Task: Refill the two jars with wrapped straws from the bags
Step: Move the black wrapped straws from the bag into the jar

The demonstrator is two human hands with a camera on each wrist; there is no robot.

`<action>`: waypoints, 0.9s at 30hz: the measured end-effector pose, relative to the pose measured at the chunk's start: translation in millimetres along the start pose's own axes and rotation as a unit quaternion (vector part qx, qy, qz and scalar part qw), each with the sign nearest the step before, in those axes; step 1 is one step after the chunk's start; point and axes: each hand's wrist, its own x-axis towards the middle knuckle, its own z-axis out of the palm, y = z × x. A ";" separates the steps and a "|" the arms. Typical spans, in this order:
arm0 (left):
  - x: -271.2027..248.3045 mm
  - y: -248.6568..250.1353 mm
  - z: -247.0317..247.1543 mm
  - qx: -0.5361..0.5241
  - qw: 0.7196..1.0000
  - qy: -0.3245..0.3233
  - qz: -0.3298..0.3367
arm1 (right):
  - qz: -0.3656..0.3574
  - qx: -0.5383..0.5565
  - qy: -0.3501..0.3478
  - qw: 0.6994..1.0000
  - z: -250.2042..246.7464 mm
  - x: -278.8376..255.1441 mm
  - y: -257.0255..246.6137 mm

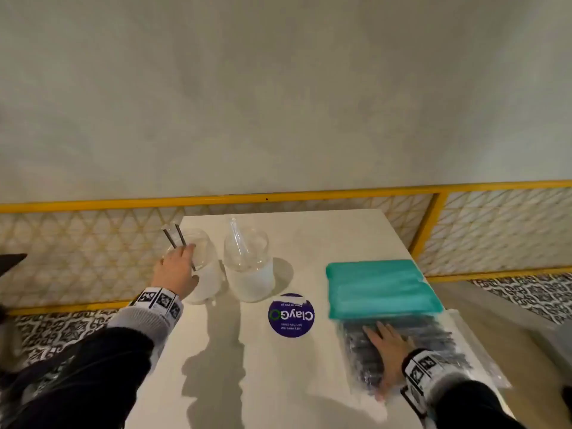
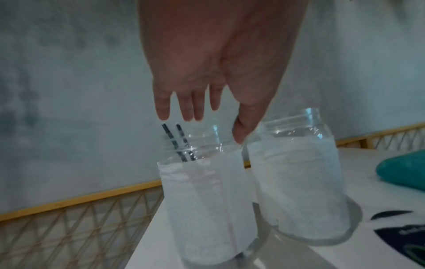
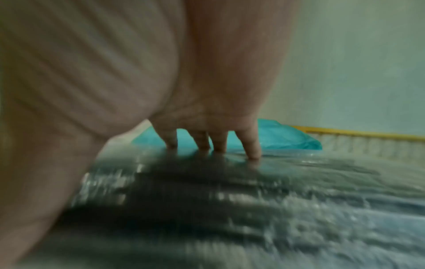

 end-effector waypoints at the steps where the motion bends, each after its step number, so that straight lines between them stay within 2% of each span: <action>1: 1.6 1.3 -1.3 0.035 0.999 -0.038 -0.009 | 0.002 -0.025 0.007 1.000 7.5 -3.0 -5.2; 4: 0.7 0.7 0.6 0.075 0.995 -0.059 -0.026 | -0.004 -0.046 0.067 0.997 21.3 -15.8 -16.1; 8: -18.4 -0.8 8.5 0.026 0.999 -0.040 -0.027 | -0.041 -0.012 0.105 0.994 35.6 -23.0 -18.8; 15: -102.8 5.3 16.4 -0.021 1.000 0.007 0.018 | -0.119 0.034 0.186 0.975 54.9 -36.9 -84.7; 17: -120.4 9.3 20.9 -0.028 0.999 0.012 0.039 | -0.161 0.049 0.179 0.969 57.6 -37.2 -104.2; 19: -130.5 13.1 26.0 -0.033 0.997 0.028 0.061 | -0.199 0.071 0.116 0.971 51.7 -42.2 -118.1; 21: -135.7 16.6 28.5 -0.037 0.996 0.050 0.063 | -0.225 0.114 0.084 0.964 40.3 -45.8 -126.0; 23: -140.0 21.3 29.2 -0.039 0.995 0.071 0.051 | -0.214 0.174 0.086 0.957 30.4 -42.7 -121.2; 24: -142.1 23.8 30.0 -0.040 0.995 0.080 0.046 | -0.192 0.200 0.117 0.954 24.7 -38.4 -113.6; 26: -146.4 28.6 30.8 -0.050 0.993 0.092 0.045 | -0.099 0.219 0.224 0.944 16.5 -25.5 -88.7; 27: -147.6 30.5 30.6 -0.061 0.992 0.100 0.047 | -0.028 0.221 0.265 0.938 14.7 -17.9 -71.6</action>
